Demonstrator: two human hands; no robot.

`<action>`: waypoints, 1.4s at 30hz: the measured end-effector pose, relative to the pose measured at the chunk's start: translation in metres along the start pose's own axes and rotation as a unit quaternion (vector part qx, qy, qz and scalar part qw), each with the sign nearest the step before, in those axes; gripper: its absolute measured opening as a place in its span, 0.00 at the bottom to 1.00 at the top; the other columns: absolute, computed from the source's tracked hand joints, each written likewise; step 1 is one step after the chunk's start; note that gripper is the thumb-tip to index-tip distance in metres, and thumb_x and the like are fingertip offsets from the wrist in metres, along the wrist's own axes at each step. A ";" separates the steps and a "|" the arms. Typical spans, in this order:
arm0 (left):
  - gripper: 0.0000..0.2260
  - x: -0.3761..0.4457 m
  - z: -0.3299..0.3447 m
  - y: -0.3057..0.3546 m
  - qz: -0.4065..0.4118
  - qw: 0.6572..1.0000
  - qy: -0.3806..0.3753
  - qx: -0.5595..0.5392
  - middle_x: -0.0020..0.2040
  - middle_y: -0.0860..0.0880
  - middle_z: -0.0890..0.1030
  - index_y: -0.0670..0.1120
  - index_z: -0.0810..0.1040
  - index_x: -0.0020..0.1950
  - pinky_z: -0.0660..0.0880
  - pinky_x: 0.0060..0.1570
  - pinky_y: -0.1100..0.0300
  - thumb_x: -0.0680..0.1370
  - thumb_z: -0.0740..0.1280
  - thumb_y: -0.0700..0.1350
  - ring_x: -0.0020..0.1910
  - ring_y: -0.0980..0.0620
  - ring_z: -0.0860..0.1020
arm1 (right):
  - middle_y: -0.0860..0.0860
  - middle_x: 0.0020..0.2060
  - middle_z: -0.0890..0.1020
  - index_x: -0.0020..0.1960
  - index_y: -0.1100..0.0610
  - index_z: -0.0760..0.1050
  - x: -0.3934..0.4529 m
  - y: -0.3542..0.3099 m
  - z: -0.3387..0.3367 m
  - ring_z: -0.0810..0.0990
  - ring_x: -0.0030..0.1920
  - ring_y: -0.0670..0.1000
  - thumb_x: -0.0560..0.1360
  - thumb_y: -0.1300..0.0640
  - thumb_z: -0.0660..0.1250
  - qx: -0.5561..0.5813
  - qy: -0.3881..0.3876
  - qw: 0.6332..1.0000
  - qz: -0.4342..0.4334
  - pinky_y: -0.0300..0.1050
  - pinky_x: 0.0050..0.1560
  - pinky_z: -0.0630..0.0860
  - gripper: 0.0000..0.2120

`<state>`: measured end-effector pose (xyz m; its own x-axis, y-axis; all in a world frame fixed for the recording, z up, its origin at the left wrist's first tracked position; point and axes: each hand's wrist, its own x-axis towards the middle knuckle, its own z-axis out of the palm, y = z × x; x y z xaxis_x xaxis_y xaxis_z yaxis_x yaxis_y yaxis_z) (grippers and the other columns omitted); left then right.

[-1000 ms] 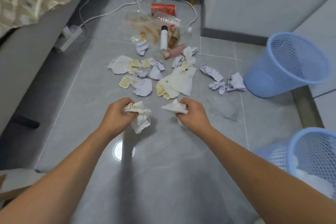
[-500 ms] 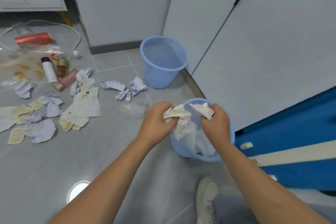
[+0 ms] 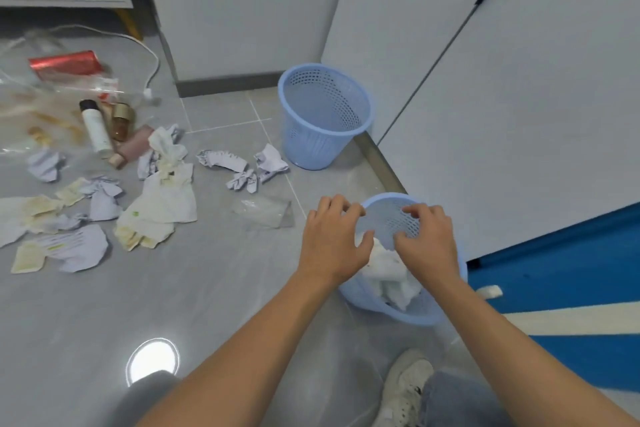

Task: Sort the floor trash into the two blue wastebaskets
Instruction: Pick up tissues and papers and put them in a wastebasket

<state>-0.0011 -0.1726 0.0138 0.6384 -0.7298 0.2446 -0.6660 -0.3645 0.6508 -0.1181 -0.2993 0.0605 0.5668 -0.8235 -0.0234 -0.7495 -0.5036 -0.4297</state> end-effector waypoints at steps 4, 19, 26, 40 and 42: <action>0.05 -0.025 -0.014 -0.077 -0.091 0.993 0.073 0.001 0.46 0.51 0.76 0.49 0.76 0.49 0.74 0.45 0.49 0.76 0.64 0.48 0.49 0.47 0.73 | 0.48 0.48 0.76 0.52 0.55 0.76 0.008 -0.064 0.054 0.75 0.52 0.53 0.68 0.63 0.67 0.038 0.055 0.983 -0.172 0.51 0.52 0.75 0.13; 0.28 -0.048 -0.038 -0.340 -0.257 0.948 0.001 0.188 0.79 0.43 0.63 0.55 0.66 0.78 0.69 0.68 0.40 0.78 0.65 0.55 0.77 0.38 0.61 | 0.55 0.72 0.70 0.77 0.50 0.62 0.088 -0.108 0.288 0.65 0.71 0.61 0.73 0.48 0.70 -0.130 -0.233 0.940 -0.214 0.54 0.72 0.65 0.35; 0.14 -0.052 -0.038 -0.348 -0.232 0.938 -0.015 0.258 0.62 0.46 0.75 0.51 0.78 0.60 0.69 0.55 0.47 0.76 0.68 0.52 0.62 0.40 0.73 | 0.51 0.64 0.72 0.73 0.47 0.64 0.060 -0.102 0.303 0.69 0.66 0.58 0.75 0.48 0.69 -0.153 -0.190 0.946 -0.215 0.57 0.58 0.72 0.29; 0.07 -0.072 -0.076 -0.247 -0.112 0.988 0.063 0.088 0.44 0.50 0.74 0.44 0.81 0.48 0.74 0.36 0.49 0.76 0.68 0.33 0.42 0.46 0.75 | 0.53 0.33 0.76 0.41 0.60 0.74 -0.006 -0.109 0.198 0.74 0.36 0.57 0.71 0.62 0.68 0.045 -0.130 0.978 -0.155 0.52 0.39 0.73 0.03; 0.08 -0.058 -0.082 -0.208 -0.078 0.993 0.067 0.062 0.45 0.50 0.75 0.44 0.82 0.49 0.73 0.39 0.52 0.76 0.69 0.32 0.44 0.46 0.76 | 0.55 0.32 0.75 0.40 0.61 0.72 -0.011 -0.106 0.157 0.72 0.36 0.58 0.69 0.62 0.66 0.061 -0.081 0.984 -0.147 0.53 0.38 0.71 0.03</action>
<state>0.1319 -0.0067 -0.0764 0.7783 -0.5774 0.2464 -0.5912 -0.5420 0.5973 0.0083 -0.1957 -0.0354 0.8077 -0.5893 -0.0207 -0.5035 -0.6709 -0.5444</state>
